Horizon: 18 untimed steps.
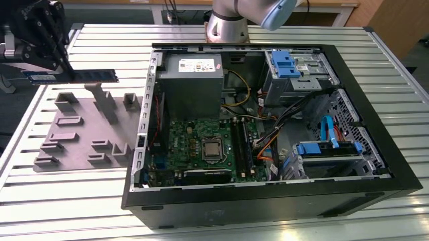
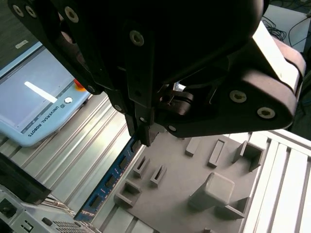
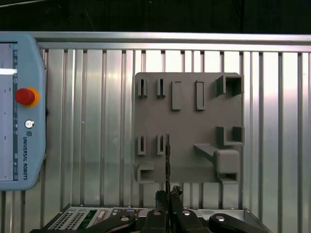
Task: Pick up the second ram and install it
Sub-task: 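Pick up the second ram and move it above second insertion slot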
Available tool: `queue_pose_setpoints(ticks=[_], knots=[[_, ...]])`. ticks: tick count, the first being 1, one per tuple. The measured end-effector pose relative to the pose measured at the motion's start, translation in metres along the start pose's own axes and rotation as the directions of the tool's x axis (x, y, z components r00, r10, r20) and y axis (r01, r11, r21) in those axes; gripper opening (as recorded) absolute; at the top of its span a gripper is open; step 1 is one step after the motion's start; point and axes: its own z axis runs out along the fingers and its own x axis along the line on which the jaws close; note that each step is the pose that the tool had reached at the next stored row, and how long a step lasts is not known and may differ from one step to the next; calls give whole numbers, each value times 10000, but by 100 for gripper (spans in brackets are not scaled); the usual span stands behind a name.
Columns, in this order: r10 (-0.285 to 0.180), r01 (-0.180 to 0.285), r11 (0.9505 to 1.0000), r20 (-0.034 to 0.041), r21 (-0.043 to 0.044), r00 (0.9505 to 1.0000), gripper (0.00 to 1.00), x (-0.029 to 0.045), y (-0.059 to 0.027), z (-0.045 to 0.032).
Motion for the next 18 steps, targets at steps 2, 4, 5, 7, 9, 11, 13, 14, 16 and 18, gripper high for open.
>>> queue_pose_setpoints(ticks=[2,4,5,7,9,11,13,14,16,18], knots=[[0,0,10000,0,0,10000,14,0,-21,0],[-1,1,10000,0,0,10000,14,0,-45,-1],[0,0,10000,0,1,10000,14,0,-57,0],[-1,1,10000,0,0,10000,14,0,-83,-1],[-1,1,10000,0,1,10000,14,0,-114,-1],[0,0,10000,0,0,10000,14,0,-145,-1],[0,0,10000,0,0,10000,14,0,-176,-2],[0,0,10000,-1,-1,10000,14,0,-194,-2],[0,0,10000,0,-1,10000,14,0,-229,-3],[0,0,10000,0,-1,10000,14,0,-265,-2]])
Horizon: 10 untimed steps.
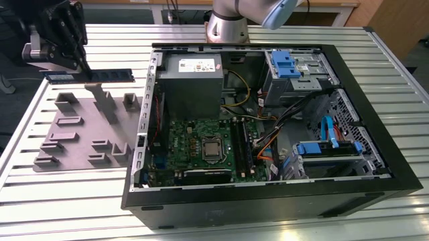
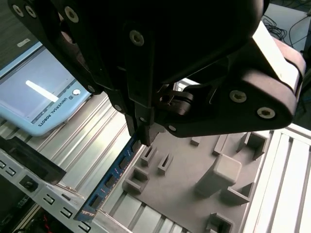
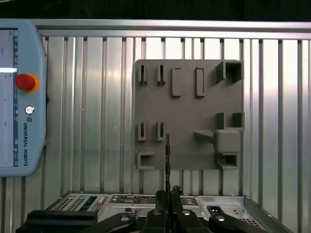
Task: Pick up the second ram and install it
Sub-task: 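Pick up the second ram and move it above second insertion slot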
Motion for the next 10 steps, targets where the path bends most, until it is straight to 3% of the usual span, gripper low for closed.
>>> queue_pose_setpoints(ticks=[10], knots=[[0,0,10000,-1,-1,10000,14,0,-148,-2]])
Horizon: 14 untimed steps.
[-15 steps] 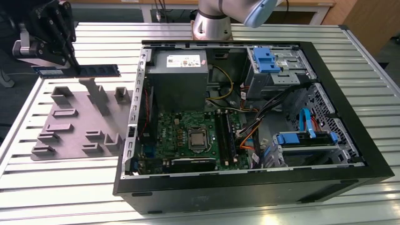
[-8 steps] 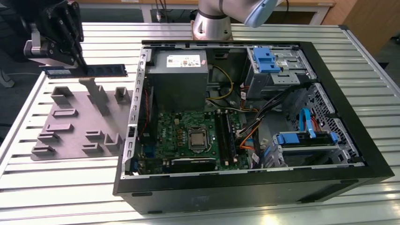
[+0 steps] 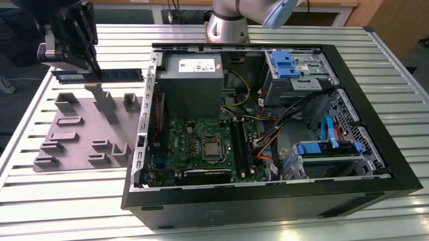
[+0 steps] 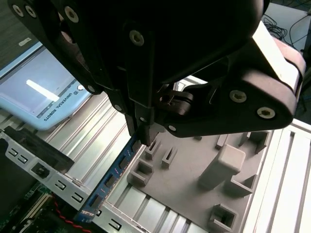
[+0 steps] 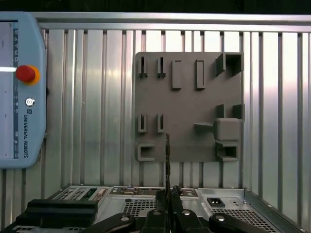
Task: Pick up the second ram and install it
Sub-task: 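Pick up the second ram and move it above second insertion slot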
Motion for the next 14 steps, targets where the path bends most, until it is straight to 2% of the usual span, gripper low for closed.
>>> queue_pose_setpoints(ticks=[14], knots=[[0,0,10000,0,0,10000,14,0,-201,-2]])
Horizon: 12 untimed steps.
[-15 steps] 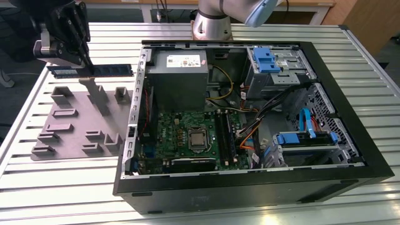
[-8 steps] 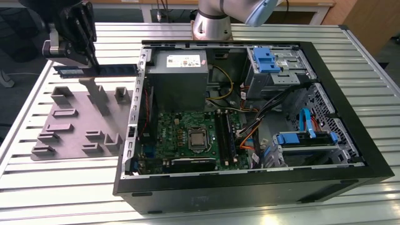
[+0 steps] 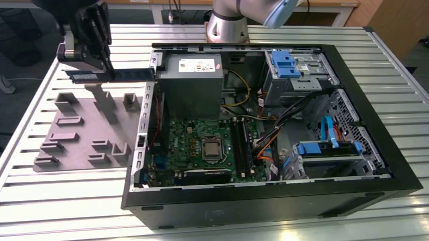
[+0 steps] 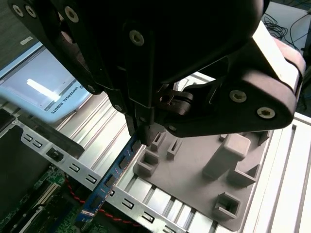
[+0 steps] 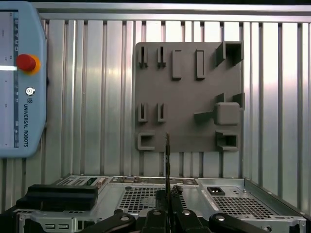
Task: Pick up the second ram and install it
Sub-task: 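Pick up the second ram and move it above second insertion slot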
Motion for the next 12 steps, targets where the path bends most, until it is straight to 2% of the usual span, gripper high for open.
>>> queue_pose_setpoints(ticks=[12], knots=[[0,0,10000,0,0,10000,14,0,-158,-2]])
